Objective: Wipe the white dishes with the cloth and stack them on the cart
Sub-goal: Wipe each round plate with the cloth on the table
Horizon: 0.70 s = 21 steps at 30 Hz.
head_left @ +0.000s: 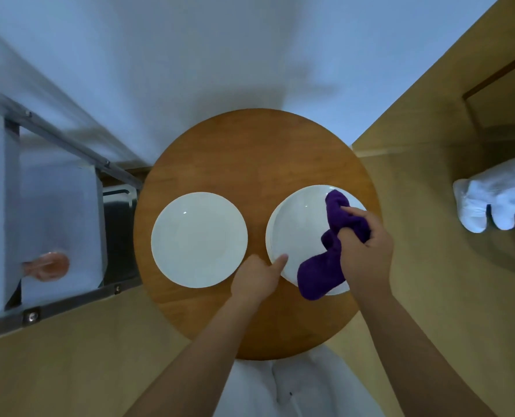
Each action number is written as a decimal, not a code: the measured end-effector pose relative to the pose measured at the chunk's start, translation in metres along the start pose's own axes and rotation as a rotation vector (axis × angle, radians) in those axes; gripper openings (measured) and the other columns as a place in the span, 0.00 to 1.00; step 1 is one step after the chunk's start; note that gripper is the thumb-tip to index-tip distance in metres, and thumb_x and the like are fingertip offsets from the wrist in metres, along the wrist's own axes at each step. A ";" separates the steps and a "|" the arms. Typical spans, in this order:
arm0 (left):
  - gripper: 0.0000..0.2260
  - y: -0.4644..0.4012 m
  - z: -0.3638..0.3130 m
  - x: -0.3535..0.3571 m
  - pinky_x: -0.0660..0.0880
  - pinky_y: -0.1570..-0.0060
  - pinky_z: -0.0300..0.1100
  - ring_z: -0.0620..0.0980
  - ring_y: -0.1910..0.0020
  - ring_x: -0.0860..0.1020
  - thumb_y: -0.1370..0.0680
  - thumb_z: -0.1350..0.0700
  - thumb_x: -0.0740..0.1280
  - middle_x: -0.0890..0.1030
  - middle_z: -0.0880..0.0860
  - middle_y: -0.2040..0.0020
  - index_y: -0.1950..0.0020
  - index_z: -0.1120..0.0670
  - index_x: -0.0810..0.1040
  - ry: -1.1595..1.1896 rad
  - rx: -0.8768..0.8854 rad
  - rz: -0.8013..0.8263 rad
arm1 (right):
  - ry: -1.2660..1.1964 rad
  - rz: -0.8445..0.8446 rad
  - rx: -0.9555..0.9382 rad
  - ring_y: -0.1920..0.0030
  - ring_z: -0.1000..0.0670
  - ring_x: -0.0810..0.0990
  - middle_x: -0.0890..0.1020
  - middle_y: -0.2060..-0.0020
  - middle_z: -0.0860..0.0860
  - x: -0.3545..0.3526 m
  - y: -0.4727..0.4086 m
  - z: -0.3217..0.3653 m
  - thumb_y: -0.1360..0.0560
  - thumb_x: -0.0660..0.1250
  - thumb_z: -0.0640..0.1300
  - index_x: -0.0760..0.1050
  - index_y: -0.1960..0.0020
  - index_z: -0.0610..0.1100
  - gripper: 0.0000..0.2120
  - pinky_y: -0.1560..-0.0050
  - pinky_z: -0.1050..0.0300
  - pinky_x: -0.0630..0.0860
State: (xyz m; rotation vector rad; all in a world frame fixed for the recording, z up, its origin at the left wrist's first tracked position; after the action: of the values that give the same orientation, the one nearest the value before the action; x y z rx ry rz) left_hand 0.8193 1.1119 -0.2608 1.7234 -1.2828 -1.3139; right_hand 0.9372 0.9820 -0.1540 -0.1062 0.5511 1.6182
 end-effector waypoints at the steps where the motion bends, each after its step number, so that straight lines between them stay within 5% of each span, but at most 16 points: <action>1: 0.22 -0.002 -0.011 -0.002 0.73 0.59 0.37 0.47 0.59 0.77 0.25 0.33 0.59 0.78 0.49 0.53 0.49 0.52 0.74 -0.154 0.110 -0.099 | -0.017 -0.004 0.004 0.56 0.58 0.78 0.78 0.54 0.58 -0.005 -0.002 0.000 0.29 0.64 0.31 0.75 0.49 0.52 0.18 0.64 0.67 0.74; 7: 0.19 -0.014 -0.033 -0.008 0.75 0.52 0.41 0.47 0.56 0.75 0.21 0.39 0.59 0.80 0.51 0.47 0.42 0.52 0.75 -0.416 0.210 -0.200 | -0.033 0.016 0.014 0.58 0.57 0.79 0.80 0.52 0.52 -0.022 -0.007 -0.008 0.30 0.64 0.32 0.75 0.53 0.58 0.20 0.66 0.68 0.73; 16: 0.12 0.005 -0.062 -0.021 0.73 0.57 0.41 0.49 0.58 0.76 0.19 0.47 0.59 0.76 0.51 0.56 0.47 0.54 0.75 -0.542 0.173 -0.265 | 0.003 0.077 0.035 0.51 0.48 0.78 0.80 0.50 0.51 -0.026 -0.005 -0.019 0.29 0.64 0.32 0.74 0.53 0.59 0.20 0.56 0.52 0.79; 21: 0.14 0.019 -0.066 -0.021 0.74 0.58 0.39 0.47 0.61 0.75 0.17 0.49 0.55 0.79 0.53 0.56 0.51 0.55 0.76 0.004 0.336 -0.322 | -0.008 0.073 0.067 0.50 0.49 0.78 0.80 0.51 0.52 -0.028 -0.004 -0.022 0.28 0.64 0.33 0.75 0.51 0.54 0.17 0.58 0.59 0.75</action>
State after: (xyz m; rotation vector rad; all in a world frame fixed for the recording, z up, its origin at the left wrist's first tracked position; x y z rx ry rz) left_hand 0.8745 1.1200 -0.2158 2.2413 -1.3208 -1.3221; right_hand 0.9394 0.9475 -0.1637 -0.0304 0.6084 1.6685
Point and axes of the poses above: each hand's wrist, its own y-axis away from the middle knuckle, its own x-axis out of the palm, z = x × y, the point moved 5 cm from there along -y, towards the middle knuckle
